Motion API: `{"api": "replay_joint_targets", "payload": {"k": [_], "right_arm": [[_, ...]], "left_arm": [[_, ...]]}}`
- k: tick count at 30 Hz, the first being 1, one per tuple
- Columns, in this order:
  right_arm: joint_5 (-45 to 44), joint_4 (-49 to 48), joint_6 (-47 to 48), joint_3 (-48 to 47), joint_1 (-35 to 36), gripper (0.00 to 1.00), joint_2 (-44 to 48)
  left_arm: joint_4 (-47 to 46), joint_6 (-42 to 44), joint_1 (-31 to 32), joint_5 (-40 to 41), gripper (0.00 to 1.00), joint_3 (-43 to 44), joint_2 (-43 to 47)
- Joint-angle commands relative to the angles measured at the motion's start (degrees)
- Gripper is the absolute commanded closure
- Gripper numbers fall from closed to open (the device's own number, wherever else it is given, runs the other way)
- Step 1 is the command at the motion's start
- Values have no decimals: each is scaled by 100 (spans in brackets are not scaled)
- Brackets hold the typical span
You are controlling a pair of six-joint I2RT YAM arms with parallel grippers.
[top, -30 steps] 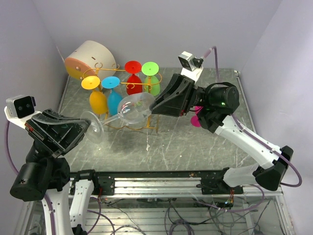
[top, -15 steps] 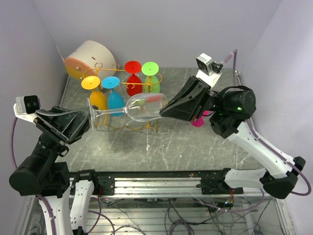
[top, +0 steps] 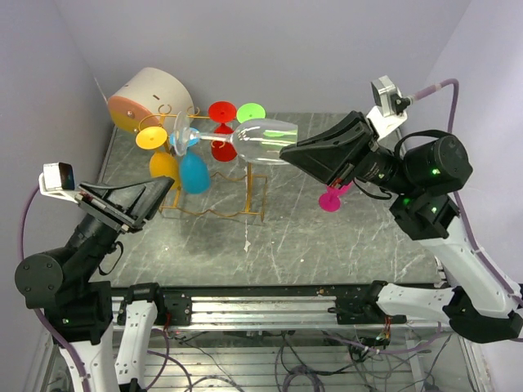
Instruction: Take the wine glass off the wine glass rack
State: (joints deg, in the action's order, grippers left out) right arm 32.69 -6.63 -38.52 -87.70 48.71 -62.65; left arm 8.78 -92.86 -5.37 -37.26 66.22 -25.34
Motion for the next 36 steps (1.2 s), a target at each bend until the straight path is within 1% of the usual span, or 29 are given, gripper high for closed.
{"api": "replay_joint_targets", "payload": {"k": [1,5,7,13,17,23,26,30,33,36], "right_arm": [[-1189,976,872,-400,-11,100,99],[-1775,1317,1148,-544,-11,100,81],[-2254,1633,1317,-732,-10,100,12],[-3928,2699,1906,-1551,-12,100,-252],[-5115,3425,2273,-2245,-10,100,-606],[-6650,4360,2541,-3150,-10,100,-1242],[-6983,4804,2471,-3479,-16,100,-1469],[-7048,5644,2206,-3823,-12,100,-1779],[-6940,6274,1976,-4032,-34,100,-2019],[-6643,6706,1802,-3952,-116,100,-2146]], "left_arm": [[953,852,0,-55,49,308,-51],[1324,1222,0,-26,50,426,-117],[1430,1354,5,-14,50,459,-140],[2291,2135,3,122,50,816,-355],[2431,2407,7,128,50,815,-445],[3087,3165,1,275,51,1041,-691],[3116,3281,3,227,51,973,-743],[3350,3525,2,174,51,963,-905],[3628,3835,3,196,52,1104,-1124],[3910,4156,0,307,52,1296,-1294]]}}
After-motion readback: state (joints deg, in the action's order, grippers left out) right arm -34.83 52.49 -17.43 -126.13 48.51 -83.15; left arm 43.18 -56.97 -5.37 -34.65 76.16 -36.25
